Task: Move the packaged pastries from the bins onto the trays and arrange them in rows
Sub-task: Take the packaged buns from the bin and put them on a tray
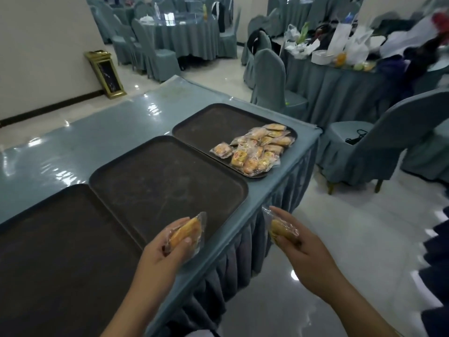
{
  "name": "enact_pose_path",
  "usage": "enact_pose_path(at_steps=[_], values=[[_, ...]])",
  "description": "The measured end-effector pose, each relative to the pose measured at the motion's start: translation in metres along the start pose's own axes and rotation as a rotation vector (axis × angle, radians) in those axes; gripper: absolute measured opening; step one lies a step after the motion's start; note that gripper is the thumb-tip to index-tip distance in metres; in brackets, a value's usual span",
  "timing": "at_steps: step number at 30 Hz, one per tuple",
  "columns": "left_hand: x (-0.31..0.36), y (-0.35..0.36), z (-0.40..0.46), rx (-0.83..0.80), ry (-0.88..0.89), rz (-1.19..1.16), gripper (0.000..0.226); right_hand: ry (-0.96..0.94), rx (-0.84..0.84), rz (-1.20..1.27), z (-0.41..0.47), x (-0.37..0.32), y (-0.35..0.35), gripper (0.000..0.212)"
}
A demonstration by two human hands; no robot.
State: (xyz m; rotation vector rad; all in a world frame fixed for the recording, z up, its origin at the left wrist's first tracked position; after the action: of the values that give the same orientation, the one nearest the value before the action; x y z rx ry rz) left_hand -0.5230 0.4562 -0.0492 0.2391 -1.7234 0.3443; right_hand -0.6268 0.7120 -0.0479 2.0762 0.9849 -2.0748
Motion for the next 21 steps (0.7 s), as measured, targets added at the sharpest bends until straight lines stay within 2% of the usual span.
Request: enact_pose_path(at_steps=[7, 16, 21], values=[[0.0, 0.047, 0.129, -0.005, -0.061, -0.032, 0.034, 0.01, -0.021, -0.064, 0.09, 0.009, -0.042, 0.051], [0.03, 0.099, 0.319, -0.019, -0.077, -0.09, 0.027, 0.053, -0.028, -0.213, 0.251, 0.006, -0.116, 0.051], [0.04, 0.116, 0.391, 0.003, -0.108, -0.031, 0.028, 0.023, -0.143, -0.225, 0.321, 0.018, -0.136, 0.057]])
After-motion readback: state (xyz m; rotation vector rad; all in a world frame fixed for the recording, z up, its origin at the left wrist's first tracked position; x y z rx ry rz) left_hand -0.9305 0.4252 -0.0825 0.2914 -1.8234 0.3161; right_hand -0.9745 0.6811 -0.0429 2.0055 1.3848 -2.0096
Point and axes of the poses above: each hand's wrist, its own z-axis towards the middle knuckle, its own y-axis out of the palm, x = y × z, the point moved 1 cm from there along z, towards the middle knuckle, and after that the axes turned 5 degrees about -x, right-handed, at the moved point
